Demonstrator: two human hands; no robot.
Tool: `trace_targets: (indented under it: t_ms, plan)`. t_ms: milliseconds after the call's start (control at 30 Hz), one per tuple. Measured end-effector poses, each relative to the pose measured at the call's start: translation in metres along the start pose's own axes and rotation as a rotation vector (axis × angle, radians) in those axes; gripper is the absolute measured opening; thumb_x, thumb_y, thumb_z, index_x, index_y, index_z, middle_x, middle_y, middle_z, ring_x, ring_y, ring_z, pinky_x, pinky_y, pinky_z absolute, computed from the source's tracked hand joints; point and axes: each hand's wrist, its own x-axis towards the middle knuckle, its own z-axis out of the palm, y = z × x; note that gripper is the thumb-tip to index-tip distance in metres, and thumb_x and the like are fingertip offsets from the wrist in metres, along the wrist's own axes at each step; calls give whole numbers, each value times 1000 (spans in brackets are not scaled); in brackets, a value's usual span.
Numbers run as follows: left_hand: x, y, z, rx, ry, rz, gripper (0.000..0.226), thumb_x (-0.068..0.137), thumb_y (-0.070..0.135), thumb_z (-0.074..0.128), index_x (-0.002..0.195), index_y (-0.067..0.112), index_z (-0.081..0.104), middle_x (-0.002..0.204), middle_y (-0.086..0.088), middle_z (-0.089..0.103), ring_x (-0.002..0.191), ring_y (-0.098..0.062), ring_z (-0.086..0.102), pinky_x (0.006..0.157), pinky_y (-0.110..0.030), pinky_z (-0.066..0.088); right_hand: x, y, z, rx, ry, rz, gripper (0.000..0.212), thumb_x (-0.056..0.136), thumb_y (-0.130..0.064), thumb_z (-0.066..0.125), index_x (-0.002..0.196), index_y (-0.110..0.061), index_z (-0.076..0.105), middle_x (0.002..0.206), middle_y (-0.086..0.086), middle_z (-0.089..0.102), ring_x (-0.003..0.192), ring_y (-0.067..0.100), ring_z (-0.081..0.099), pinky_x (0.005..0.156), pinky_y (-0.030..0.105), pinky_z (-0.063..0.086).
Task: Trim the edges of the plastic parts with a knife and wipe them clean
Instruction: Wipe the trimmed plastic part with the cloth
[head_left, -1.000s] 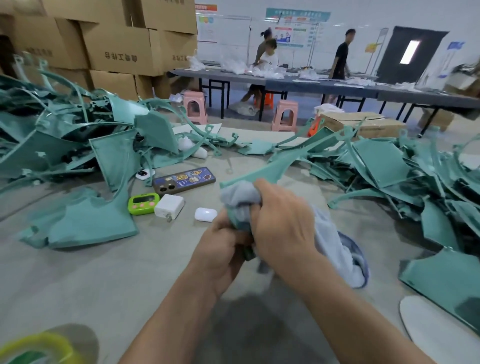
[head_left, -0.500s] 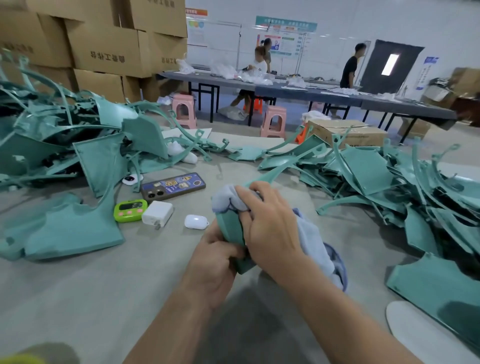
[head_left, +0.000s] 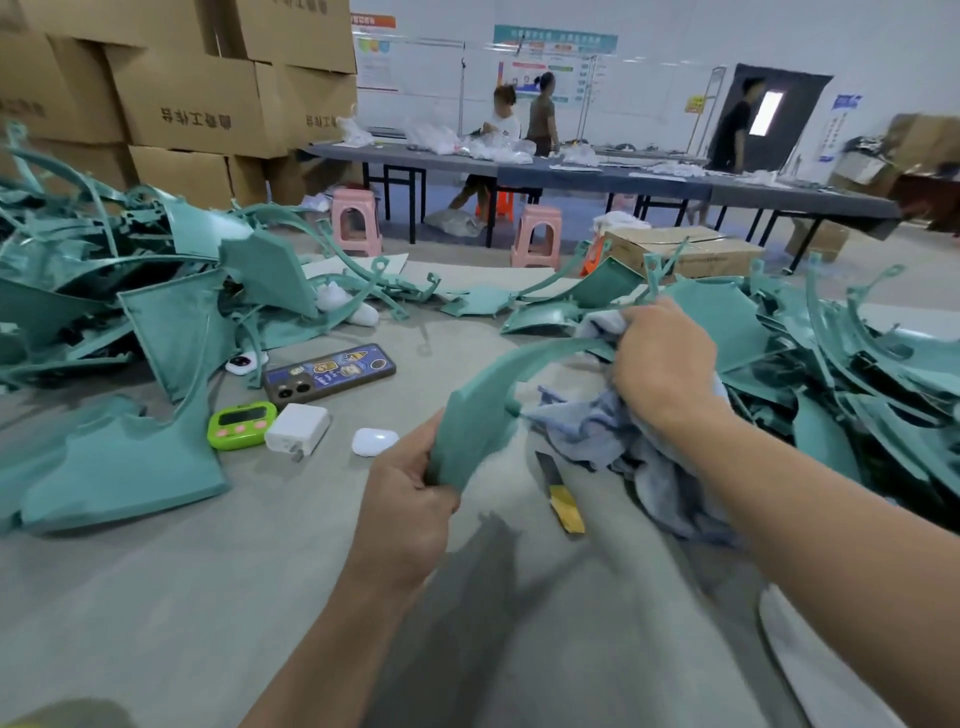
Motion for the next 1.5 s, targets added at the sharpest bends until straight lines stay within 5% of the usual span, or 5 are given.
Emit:
trace_targets:
  t_ms: [300,600,833,967,1500]
  plan:
    - [-4,-8,-6,764,8,552,68,77,0,39,127,36,66,134,15,62,134,-3,52,124,-41,21,-53,15,-34,1418,-563,648,22,86,-21,76,86,1,73,75,18,67,69,28,66,65,41,59]
    - [-10,-5,1,916,246,465,57,81,5,62,135,23,65,157,-7,43,151,-23,28,123,-47,22,-122,10,-10,1229,-489,158,32,83,0,76,87,-31,81,84,-3,78,78,13,73,63,25,56]
    - [-2,-3,-11,-190,207,-276,45,54,-22,51,92,-7,70,86,-14,72,85,-28,63,76,-37,48,-132,10,1,1088,-542,15,33,84,-3,77,93,-35,81,84,-5,79,82,10,74,73,35,60]
    - [0,6,-8,-606,-25,-407,72,45,-8,44,112,-5,70,120,-24,66,106,-38,58,91,-45,48,-132,9,5,925,-515,-34,13,78,-17,74,88,-25,78,75,1,75,73,9,68,70,47,59]
    - [0,0,7,-308,14,-438,36,79,46,70,99,17,80,101,-10,78,89,-22,75,70,-31,59,-146,-49,-8,555,-200,-305,23,79,-41,61,62,-34,48,54,-14,54,56,7,51,55,23,39]
